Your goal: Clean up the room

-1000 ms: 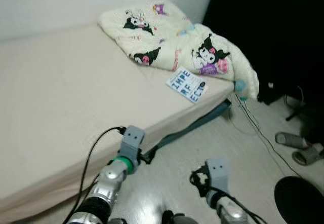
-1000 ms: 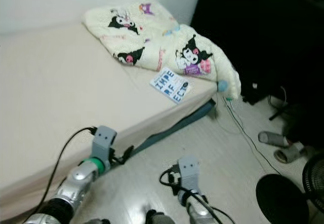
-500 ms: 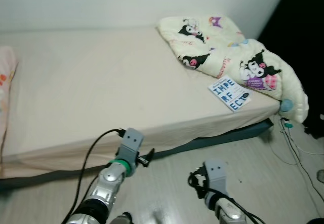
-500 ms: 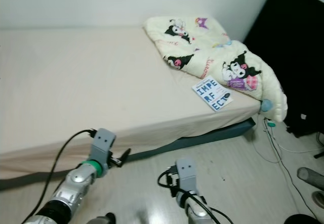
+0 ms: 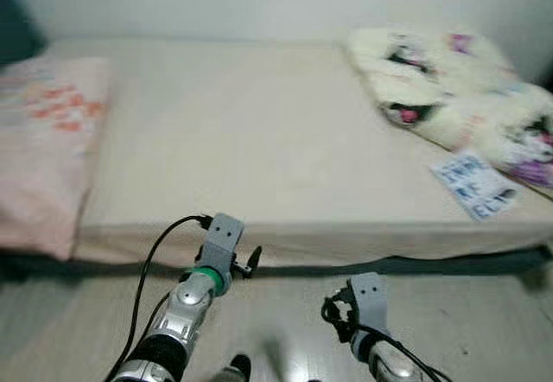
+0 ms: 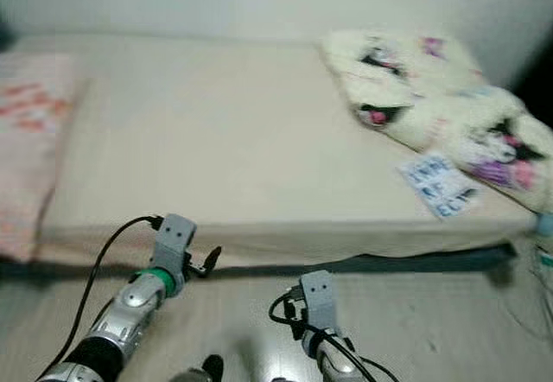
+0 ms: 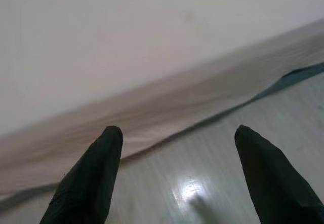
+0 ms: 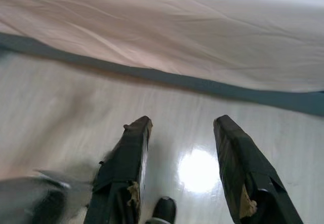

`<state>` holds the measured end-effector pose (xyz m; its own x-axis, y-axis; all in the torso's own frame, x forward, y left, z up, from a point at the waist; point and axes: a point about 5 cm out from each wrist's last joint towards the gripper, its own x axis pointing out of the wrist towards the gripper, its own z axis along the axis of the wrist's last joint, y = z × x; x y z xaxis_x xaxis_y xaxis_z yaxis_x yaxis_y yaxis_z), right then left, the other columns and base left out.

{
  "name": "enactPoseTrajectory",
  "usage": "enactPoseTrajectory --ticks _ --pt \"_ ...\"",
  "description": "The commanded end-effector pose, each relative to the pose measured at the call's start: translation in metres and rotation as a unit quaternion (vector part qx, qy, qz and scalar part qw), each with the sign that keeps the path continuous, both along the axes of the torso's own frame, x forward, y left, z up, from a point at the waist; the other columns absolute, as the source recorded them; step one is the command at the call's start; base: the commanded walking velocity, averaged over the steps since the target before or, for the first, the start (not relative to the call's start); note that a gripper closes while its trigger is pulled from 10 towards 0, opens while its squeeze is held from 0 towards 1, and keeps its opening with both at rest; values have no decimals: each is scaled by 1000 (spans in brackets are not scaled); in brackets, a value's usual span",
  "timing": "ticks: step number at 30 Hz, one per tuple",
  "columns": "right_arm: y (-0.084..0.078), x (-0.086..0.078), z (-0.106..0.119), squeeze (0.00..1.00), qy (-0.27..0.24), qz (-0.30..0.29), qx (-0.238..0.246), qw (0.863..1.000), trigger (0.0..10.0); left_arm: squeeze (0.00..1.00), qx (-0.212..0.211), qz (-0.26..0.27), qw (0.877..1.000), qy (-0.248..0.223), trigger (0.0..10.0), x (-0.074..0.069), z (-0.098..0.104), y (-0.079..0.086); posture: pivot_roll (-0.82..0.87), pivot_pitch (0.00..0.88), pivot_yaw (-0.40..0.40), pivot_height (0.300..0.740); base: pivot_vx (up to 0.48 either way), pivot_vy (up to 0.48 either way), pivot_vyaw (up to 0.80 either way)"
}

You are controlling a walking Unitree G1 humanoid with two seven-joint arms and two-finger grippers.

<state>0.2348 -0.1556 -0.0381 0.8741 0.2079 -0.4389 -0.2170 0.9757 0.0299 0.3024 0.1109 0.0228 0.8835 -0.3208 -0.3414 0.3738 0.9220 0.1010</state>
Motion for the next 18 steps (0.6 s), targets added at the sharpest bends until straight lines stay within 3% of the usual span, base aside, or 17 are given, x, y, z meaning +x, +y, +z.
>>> enactPoseTrajectory --ticks 1,18 --pt "2 -2 -3 0 8 0 1 1000 10000 0 8 -2 1000 13 10000 -4 -6 2 10 71 -3 740 0 0 550" --pt "3 -4 -4 0 12 -11 8 1000 10000 0 5 -8 1000 -3 10000 -2 -2 2 7 79 0 740 0 0 0"
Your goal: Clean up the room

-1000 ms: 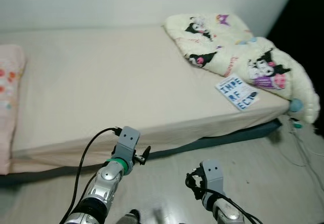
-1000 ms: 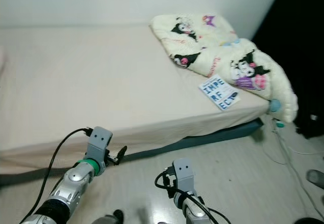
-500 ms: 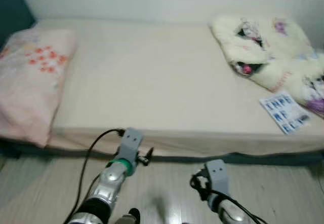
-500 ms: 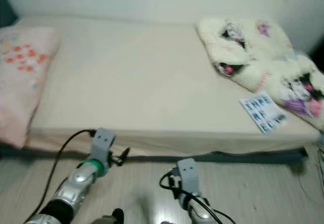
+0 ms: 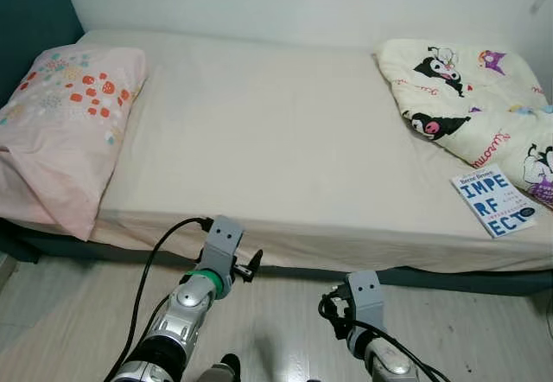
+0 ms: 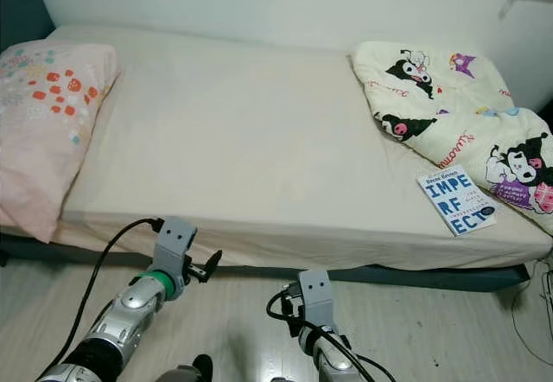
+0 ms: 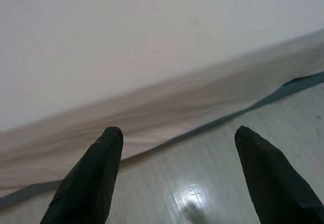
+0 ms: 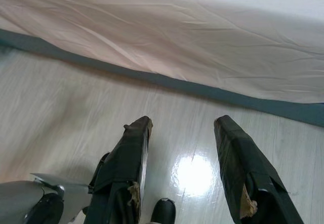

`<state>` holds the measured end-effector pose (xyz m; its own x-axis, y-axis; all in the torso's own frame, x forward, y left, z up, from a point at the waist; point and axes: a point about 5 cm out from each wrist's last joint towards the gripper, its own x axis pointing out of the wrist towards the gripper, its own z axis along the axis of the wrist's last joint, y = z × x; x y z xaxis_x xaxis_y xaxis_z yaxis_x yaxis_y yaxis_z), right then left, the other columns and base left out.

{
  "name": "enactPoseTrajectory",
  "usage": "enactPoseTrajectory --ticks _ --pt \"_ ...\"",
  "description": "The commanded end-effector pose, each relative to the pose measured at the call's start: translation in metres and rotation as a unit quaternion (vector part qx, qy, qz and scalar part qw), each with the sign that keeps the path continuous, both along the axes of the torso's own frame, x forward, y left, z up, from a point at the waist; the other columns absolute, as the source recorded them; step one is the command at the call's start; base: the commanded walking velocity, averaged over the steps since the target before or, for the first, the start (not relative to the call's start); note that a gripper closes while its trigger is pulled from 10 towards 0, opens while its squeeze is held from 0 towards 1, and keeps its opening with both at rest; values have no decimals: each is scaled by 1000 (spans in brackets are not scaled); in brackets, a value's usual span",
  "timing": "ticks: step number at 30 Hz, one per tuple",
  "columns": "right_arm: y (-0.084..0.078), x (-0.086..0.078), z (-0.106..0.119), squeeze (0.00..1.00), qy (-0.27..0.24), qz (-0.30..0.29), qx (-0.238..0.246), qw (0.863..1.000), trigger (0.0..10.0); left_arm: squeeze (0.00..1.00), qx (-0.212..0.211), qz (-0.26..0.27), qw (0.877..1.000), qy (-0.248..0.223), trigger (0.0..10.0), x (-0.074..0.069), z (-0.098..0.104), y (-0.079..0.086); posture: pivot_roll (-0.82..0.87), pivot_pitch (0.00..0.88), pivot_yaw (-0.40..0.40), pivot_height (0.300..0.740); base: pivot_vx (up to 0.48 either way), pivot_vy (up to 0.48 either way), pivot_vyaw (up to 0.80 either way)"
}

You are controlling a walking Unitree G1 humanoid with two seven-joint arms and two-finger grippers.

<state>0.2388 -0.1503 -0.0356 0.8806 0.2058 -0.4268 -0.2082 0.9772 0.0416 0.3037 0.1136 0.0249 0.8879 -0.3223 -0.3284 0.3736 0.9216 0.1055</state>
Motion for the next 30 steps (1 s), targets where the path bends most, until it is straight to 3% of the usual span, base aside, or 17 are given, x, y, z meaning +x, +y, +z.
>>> enactPoseTrajectory --ticks 1,30 --pt "-2 -8 -6 0 17 -6 2 1000 10000 0 7 -9 1000 1 10000 -4 -3 -1 7 79 0 740 0 0 0" --pt "-2 -9 -7 0 15 -8 4 1000 10000 0 8 -8 1000 3 10000 -4 -4 -1 4 85 4 740 0 -452 0"
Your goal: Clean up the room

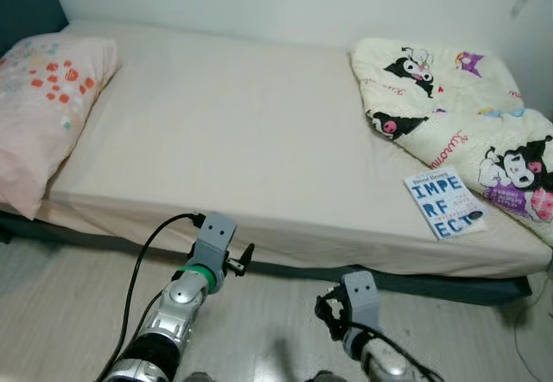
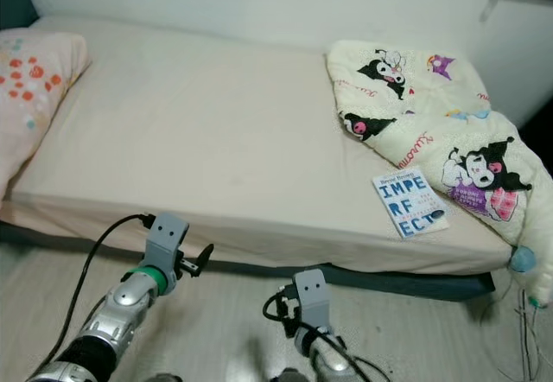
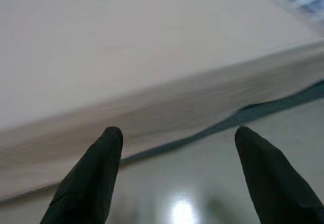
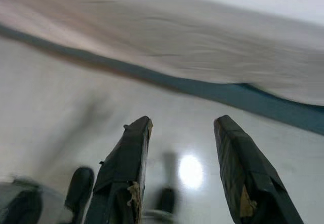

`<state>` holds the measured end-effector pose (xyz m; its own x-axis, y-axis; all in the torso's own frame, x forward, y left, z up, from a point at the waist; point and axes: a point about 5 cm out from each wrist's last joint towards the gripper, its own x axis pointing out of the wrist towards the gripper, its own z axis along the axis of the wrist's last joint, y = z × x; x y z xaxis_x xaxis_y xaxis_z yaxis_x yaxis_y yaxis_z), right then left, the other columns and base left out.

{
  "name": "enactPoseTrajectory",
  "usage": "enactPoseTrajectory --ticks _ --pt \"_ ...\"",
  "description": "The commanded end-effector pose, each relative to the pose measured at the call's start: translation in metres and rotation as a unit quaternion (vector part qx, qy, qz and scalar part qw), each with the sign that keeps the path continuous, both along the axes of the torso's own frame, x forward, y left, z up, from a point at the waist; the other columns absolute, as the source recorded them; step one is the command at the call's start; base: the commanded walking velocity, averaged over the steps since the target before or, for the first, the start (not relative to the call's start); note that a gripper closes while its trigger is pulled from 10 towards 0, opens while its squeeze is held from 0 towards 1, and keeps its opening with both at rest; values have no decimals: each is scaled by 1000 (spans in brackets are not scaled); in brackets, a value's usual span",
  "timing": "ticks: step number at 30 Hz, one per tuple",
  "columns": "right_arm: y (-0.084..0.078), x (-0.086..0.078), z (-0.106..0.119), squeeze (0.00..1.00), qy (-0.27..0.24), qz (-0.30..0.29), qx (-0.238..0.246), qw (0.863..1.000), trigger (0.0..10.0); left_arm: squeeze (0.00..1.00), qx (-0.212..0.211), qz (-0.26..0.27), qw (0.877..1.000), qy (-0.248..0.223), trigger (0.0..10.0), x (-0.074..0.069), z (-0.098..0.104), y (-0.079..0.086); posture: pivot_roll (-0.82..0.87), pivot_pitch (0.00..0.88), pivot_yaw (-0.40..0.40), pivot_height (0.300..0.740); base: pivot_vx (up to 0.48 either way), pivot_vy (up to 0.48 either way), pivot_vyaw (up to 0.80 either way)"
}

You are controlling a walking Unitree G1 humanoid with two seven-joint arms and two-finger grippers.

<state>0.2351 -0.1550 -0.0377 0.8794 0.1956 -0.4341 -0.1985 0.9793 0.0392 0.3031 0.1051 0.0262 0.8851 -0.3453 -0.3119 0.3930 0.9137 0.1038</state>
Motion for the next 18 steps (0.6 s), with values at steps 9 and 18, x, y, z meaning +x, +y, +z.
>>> enactPoseTrajectory --ticks 9,18 --pt "3 -5 -4 0 11 -4 6 1000 10000 0 13 4 1000 11 10000 -3 -6 7 3 84 5 740 0 -413 0" --pt "2 -5 -4 0 10 -4 5 1000 10000 0 14 4 1000 11 10000 -3 -6 7 1 80 5 740 0 -372 0"
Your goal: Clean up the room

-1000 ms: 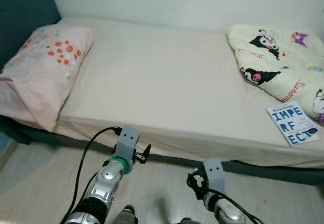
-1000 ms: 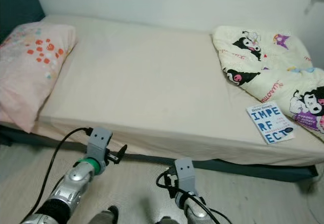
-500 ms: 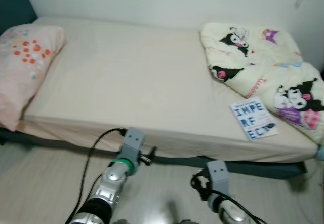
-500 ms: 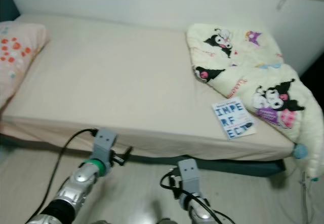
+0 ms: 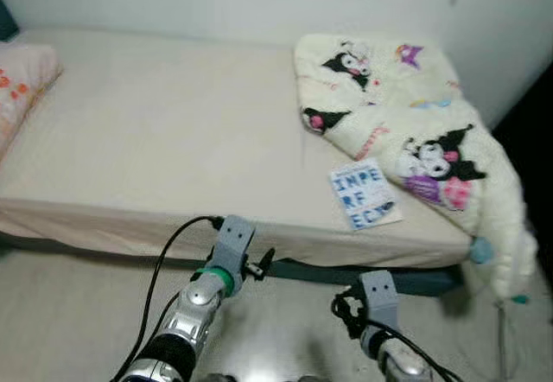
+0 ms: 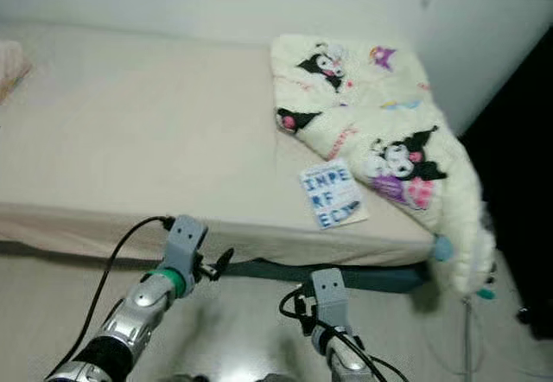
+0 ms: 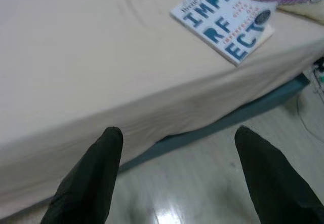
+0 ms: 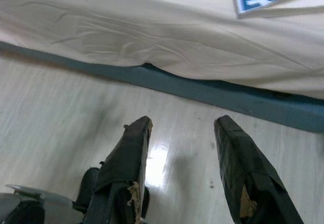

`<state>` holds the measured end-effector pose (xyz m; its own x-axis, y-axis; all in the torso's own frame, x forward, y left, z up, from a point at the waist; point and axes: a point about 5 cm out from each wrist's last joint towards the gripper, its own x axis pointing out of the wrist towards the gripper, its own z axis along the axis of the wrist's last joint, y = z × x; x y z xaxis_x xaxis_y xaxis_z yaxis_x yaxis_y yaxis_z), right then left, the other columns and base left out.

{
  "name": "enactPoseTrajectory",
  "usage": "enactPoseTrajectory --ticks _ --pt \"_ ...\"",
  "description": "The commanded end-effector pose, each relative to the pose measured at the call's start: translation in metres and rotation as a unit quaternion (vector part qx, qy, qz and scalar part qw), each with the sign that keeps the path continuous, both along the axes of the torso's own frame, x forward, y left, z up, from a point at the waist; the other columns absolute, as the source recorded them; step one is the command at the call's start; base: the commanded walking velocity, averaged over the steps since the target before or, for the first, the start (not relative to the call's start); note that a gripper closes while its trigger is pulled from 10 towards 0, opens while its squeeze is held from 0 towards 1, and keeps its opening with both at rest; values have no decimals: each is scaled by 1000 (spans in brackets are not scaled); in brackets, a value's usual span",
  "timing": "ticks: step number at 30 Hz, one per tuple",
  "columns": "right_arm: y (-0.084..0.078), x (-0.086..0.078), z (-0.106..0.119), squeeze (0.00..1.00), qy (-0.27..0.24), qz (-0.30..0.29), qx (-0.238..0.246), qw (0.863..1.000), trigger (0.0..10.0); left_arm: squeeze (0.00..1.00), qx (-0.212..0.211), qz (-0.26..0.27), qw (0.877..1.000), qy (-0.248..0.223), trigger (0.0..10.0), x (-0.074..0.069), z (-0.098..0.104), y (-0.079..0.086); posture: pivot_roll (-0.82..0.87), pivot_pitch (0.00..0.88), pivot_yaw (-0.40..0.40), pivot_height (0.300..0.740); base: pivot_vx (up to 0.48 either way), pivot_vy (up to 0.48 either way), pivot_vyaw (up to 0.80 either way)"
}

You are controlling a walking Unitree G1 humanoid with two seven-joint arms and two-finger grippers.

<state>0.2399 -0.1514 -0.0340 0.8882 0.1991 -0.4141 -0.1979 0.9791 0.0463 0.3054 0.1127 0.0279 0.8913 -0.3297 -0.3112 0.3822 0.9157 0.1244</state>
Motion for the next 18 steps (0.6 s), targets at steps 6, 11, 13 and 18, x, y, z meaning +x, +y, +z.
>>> enactPoseTrajectory --ticks 6,11,13,18 --pt "-2 -9 -7 0 20 -3 -1 1000 10000 0 3 9 1000 19 10000 -4 -7 1 0 77 6 740 0 -47 0" --pt "-2 -9 -7 0 19 -2 -1 1000 10000 0 8 19 1000 16 10000 -2 -6 3 -2 73 6 740 0 0 0" --pt "-2 -9 -7 0 19 -2 -1 1000 10000 0 4 16 1000 11 10000 -1 -5 3 -4 72 8 740 184 0 0" --pt "-2 -9 -7 0 18 -3 -2 1000 10000 0 8 8 1000 7 10000 -1 -4 2 -6 75 9 740 435 0 0"
